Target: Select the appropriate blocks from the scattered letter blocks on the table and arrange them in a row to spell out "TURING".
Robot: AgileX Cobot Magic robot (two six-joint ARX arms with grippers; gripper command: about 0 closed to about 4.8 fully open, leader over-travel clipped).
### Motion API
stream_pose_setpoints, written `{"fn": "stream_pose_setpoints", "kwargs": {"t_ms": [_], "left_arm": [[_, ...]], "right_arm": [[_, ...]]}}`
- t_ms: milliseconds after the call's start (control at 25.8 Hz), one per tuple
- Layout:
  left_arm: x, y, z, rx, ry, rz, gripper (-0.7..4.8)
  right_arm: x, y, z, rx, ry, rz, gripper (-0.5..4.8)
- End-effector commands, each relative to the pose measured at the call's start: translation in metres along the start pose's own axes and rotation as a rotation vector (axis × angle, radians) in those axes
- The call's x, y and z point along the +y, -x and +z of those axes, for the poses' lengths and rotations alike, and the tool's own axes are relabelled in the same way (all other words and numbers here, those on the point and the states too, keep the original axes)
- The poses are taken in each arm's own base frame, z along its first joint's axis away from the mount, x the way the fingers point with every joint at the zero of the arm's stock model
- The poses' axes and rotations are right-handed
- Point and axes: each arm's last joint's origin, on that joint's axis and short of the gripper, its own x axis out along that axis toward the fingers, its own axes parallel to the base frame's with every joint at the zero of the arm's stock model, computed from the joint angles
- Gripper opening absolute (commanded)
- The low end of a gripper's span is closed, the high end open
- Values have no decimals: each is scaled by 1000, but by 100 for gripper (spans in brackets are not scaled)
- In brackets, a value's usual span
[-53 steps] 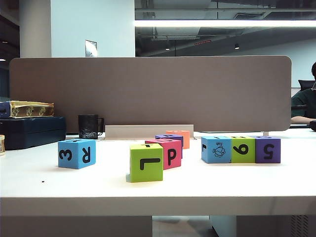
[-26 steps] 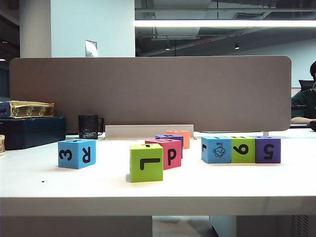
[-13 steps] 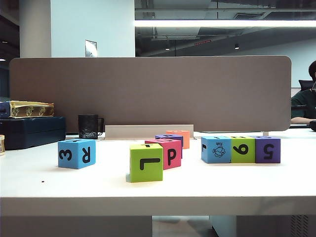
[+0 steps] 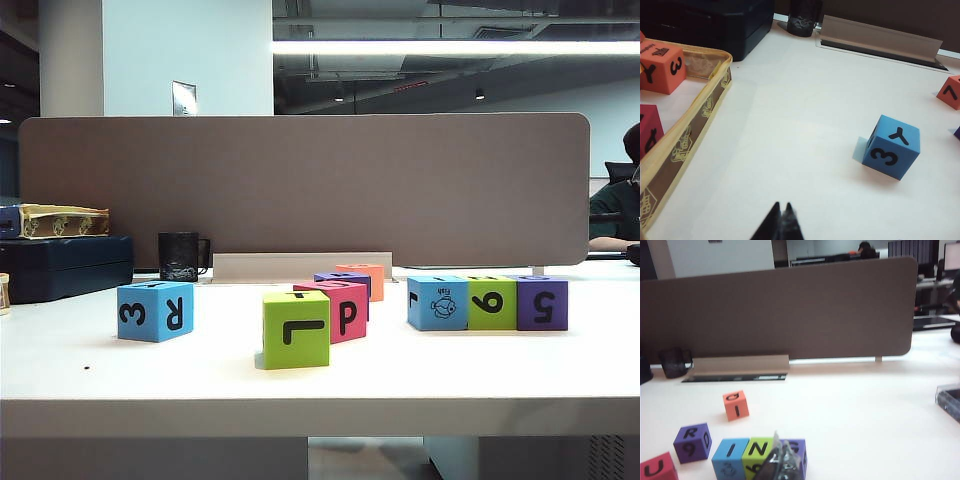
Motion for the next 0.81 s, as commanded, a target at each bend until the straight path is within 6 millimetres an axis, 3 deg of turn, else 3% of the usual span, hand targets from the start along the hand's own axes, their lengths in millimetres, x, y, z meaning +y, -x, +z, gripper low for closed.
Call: {"fn": "stream_pose_setpoints", "kwargs": {"t_ms": [39, 271, 504, 814], "left_arm": [[0, 0, 0, 2, 3, -8, -4], [0, 0, 0, 2, 3, -12, -4], [-1, 0, 1, 2, 3, -15, -4], [-1, 0, 1, 2, 3, -15, -4]], "right_arm": [[1, 6, 5, 45, -10, -2, -1], [4, 16, 14, 124, -21, -7, -1], [10, 23, 23, 164, -70, 135, -1], [14, 27, 17, 259, -127, 259, -1]]}}
